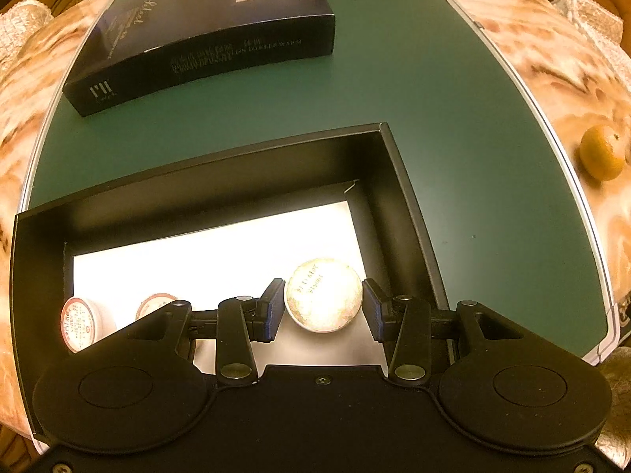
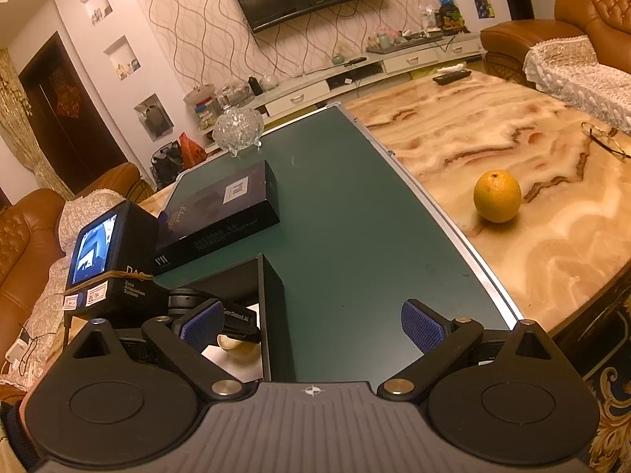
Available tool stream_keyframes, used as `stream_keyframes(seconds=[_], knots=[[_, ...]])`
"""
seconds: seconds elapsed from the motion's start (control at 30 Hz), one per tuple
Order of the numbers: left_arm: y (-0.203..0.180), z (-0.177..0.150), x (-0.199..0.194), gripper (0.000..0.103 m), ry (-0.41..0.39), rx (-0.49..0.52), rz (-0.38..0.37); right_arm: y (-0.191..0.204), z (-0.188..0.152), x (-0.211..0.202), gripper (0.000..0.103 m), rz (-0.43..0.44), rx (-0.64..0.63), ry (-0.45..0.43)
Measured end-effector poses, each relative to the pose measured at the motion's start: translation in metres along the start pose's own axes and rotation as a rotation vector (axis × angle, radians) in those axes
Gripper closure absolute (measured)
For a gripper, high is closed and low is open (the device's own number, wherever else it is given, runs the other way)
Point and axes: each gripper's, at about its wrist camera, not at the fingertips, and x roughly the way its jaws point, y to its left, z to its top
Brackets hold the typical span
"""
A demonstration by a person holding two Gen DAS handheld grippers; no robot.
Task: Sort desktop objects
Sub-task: 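Lower the held jar onto the white paper beside the other jars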
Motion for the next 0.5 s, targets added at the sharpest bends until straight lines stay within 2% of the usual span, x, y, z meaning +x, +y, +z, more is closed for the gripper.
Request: stream_keyframes(seconds=[0.5], knots=[[-0.0004, 0.0008, 0.0053, 0.062, 0.011, -0.010, 0.009, 0.0009, -0.0004, 0.0010, 0.004, -0.003, -0.001, 0.005]])
